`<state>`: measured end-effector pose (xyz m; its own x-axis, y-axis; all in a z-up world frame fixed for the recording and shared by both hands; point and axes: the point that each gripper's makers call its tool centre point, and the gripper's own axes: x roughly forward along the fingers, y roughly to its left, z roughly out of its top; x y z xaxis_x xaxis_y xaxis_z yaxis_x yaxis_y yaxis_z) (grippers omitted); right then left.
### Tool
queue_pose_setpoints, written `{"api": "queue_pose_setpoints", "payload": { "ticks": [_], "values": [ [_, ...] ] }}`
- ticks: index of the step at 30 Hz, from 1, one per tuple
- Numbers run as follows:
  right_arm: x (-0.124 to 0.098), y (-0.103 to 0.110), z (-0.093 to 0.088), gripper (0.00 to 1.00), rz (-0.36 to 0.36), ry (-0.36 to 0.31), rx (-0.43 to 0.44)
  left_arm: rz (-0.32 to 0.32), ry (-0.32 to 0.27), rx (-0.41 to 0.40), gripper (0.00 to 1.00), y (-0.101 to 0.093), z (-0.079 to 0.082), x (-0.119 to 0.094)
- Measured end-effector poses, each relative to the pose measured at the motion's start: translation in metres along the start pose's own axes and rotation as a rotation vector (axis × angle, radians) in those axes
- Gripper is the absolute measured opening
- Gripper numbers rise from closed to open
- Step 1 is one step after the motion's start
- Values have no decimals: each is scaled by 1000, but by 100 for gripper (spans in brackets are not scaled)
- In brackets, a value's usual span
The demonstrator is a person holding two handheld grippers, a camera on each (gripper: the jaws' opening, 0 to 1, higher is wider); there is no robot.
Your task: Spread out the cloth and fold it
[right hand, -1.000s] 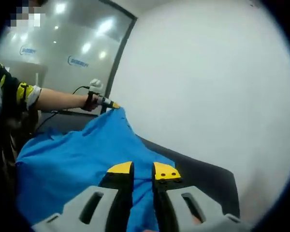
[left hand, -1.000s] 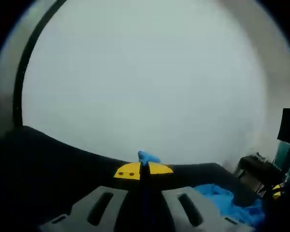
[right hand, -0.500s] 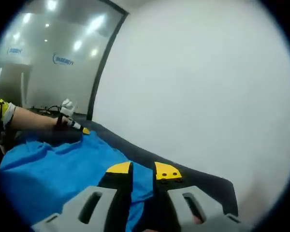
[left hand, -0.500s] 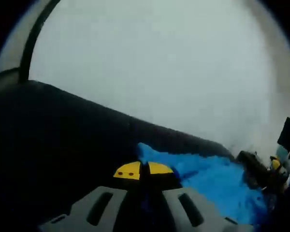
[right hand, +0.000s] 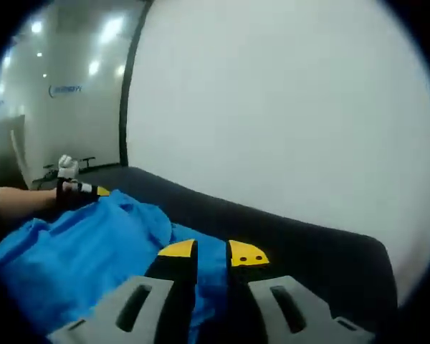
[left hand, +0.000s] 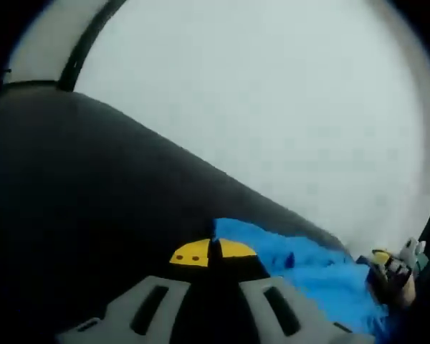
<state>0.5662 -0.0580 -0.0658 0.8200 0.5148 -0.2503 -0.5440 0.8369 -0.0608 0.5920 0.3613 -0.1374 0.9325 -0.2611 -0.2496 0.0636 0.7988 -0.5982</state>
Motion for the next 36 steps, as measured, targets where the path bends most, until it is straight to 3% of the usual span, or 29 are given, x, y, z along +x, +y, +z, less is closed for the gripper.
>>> {"api": "queue_pose_setpoints", "payload": {
  "ticks": [3, 6, 8, 9, 12, 14, 16, 22, 25, 26, 28, 30, 33, 36],
  "values": [
    [18, 4, -15, 13, 20, 52, -5, -2, -70, -76, 7, 7, 14, -6],
    [31, 16, -34, 13, 51, 98, -20, 82, -175, -76, 7, 26, 31, -13],
    [37, 23, -48, 13, 75, 149, -77, 21, -130, -67, 8, 13, 23, -10],
    [40, 25, -57, 13, 81, 187, -97, 12, -119, -8, 9, 10, 20, -8],
    [47, 27, -72, 10, 69, 223, -135, 39, -95, 117, 9, 8, 13, -6],
    [46, 25, -63, 1, 70, 201, -116, 41, -96, 113, 9, 6, 12, -6],
    [44, 16, -46, 0, 53, 154, -128, 46, -96, 121, 9, 8, 13, -6],
    [25, -8, 19, 0, 20, 23, -46, 51, -91, 143, 9, 7, 12, -4],
    [13, -9, 41, 0, 42, 7, -47, 49, -93, 150, 9, 6, 12, -5],
    [7, 1, 41, 0, 82, 25, -16, 51, -93, 149, 9, 6, 12, -5],
    [-2, 15, 27, 0, 137, 89, -17, 48, -95, 149, 9, 6, 12, -5],
    [-14, 37, 0, 0, 235, 169, -94, 46, -95, 154, 9, 5, 12, -6],
    [-31, 58, -39, 0, 320, 280, -115, 40, -95, 156, 9, 4, 13, -6],
    [-47, 79, -69, 0, 387, 343, -123, 13, -95, 170, 9, -3, 11, -7]
  ]
}}
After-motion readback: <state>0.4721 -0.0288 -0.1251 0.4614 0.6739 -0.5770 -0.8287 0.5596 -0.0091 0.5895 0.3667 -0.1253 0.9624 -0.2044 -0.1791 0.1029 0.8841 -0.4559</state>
